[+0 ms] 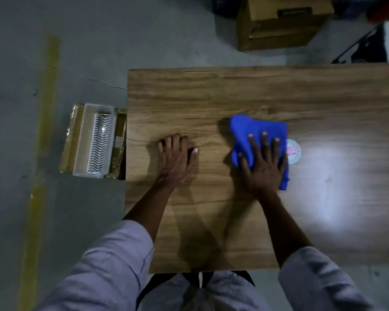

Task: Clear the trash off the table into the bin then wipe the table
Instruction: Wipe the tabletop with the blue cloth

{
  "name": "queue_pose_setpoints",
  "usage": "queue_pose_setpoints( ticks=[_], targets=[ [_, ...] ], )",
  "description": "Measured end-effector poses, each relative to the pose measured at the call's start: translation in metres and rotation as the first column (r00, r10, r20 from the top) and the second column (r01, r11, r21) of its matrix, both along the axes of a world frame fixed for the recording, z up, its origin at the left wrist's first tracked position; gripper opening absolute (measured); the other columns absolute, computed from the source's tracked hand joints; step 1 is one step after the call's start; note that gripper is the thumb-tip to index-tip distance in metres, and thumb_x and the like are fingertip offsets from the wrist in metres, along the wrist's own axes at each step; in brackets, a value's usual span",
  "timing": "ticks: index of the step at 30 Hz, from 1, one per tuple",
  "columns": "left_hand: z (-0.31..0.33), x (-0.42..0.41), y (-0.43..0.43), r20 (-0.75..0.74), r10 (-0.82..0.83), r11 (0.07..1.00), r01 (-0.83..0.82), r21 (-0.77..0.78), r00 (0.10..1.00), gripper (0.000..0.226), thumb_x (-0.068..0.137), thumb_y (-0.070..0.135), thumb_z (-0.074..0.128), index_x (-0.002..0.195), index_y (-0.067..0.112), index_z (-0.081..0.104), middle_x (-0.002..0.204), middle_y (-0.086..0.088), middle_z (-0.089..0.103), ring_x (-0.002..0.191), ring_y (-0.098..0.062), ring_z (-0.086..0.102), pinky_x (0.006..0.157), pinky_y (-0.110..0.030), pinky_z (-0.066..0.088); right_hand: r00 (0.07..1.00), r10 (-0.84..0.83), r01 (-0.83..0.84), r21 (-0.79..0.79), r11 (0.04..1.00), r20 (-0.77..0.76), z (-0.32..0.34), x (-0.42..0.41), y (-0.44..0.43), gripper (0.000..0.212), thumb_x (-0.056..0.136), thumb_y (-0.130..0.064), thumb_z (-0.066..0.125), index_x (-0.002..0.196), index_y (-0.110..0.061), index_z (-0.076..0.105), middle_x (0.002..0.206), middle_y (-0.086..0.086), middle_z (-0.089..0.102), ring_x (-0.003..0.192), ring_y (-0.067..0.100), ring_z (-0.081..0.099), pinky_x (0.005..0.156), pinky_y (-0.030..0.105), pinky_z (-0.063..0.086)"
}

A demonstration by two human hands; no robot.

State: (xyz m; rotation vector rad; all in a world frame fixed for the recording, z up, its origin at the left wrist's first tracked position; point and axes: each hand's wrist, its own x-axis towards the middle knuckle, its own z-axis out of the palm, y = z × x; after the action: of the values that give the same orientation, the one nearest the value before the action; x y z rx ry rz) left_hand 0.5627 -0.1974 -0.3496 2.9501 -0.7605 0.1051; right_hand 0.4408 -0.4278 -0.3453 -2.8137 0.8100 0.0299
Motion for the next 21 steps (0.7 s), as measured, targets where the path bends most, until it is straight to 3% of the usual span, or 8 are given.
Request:
queue_pose_setpoints(
  ticks=[3,5,8,10,12,17,19,21],
  targets=[
    [-0.002,0.018,-0.008,-0.007,-0.010,1.000,0.010,0.000,1.000,0.041,0.100,0.047,0.050,0.114,0.009,0.055,0.110,-0.017,0.055,0.097,-0.033,0.046,0.089,-0.049,0.036,0.904,-0.428,0.427,0.057,0.902,0.008,-0.004,0.049,-0.001,0.066,0.096,-0.064,0.035,0.158,-0.046,0.021,0.170,-0.006,0.014,0.158,0.027,0.005,0.121,0.064,0.008],
    [-0.003,0.033,-0.015,-0.032,-0.029,0.999,0.028,-0.041,0.999,0.038,0.100,0.044,0.050,0.113,0.009,0.055,0.111,-0.019,0.054,0.100,-0.034,0.047,0.094,-0.051,0.037,0.863,-0.504,0.501,0.100,0.860,0.014,-0.008,0.088,0.015,0.067,0.096,-0.063,0.034,0.159,-0.043,0.022,0.170,-0.002,0.013,0.157,0.033,0.006,0.118,0.068,0.009],
    [-0.003,0.053,-0.021,-0.071,0.006,0.997,-0.011,-0.075,0.997,0.044,0.097,0.041,0.049,0.125,0.007,0.053,0.134,-0.021,0.050,0.116,-0.037,0.046,0.108,-0.055,0.032,0.996,-0.091,0.091,0.084,0.992,-0.002,-0.014,0.116,0.050,0.070,0.097,-0.062,0.035,0.161,-0.041,0.016,0.171,-0.001,0.007,0.157,0.034,0.000,0.120,0.066,-0.001],
    [-0.002,0.059,-0.022,-0.096,0.002,0.998,-0.009,-0.069,0.995,0.049,0.095,0.040,0.049,0.131,0.006,0.051,0.137,-0.020,0.049,0.120,-0.038,0.045,0.111,-0.054,0.030,0.973,0.228,-0.229,0.043,0.972,0.024,-0.013,0.110,0.061,0.070,0.096,-0.060,0.040,0.160,-0.041,0.020,0.171,-0.003,0.011,0.157,0.033,0.003,0.121,0.063,0.000],
    [0.002,0.067,-0.025,-0.093,-0.017,0.998,0.012,-0.060,0.996,0.052,0.091,0.041,0.049,0.126,0.004,0.053,0.124,-0.020,0.054,0.112,-0.038,0.050,0.106,-0.051,0.034,0.938,0.344,-0.344,0.007,0.939,0.032,-0.012,0.095,0.051,0.069,0.097,-0.061,0.043,0.160,-0.042,0.022,0.170,-0.006,0.014,0.158,0.029,0.006,0.122,0.062,0.007],
    [0.004,0.080,-0.035,-0.098,0.027,0.992,-0.039,-0.122,0.995,0.056,0.088,0.042,0.058,0.128,0.002,0.057,0.111,-0.019,0.056,0.102,-0.035,0.050,0.094,-0.045,0.034,0.980,0.201,-0.201,-0.009,0.979,-0.008,-0.005,0.072,-0.004,0.067,0.096,-0.068,0.037,0.158,-0.048,0.021,0.170,-0.012,0.013,0.158,0.024,0.005,0.123,0.057,0.009],
    [-0.003,0.081,-0.036,-0.116,0.035,0.980,-0.057,-0.189,0.993,0.058,0.090,0.042,0.058,0.132,0.002,0.055,0.128,-0.023,0.055,0.116,-0.040,0.051,0.103,-0.047,0.033,0.998,0.063,-0.063,0.007,0.998,-0.019,-0.005,0.088,-0.017,0.067,0.096,-0.069,0.036,0.158,-0.048,0.020,0.170,-0.011,0.012,0.158,0.024,0.004,0.123,0.058,0.008],
    [-0.009,0.087,-0.036,-0.120,-0.002,0.967,-0.028,-0.253,0.993,0.068,0.092,0.045,0.052,0.144,0.001,0.046,0.154,-0.025,0.039,0.144,-0.042,0.034,0.120,-0.052,0.023,0.996,-0.086,0.086,0.031,0.996,-0.012,-0.007,0.112,-0.023,0.067,0.097,-0.068,0.035,0.159,-0.047,0.019,0.170,-0.009,0.012,0.158,0.025,0.004,0.122,0.060,0.008]
  ],
)
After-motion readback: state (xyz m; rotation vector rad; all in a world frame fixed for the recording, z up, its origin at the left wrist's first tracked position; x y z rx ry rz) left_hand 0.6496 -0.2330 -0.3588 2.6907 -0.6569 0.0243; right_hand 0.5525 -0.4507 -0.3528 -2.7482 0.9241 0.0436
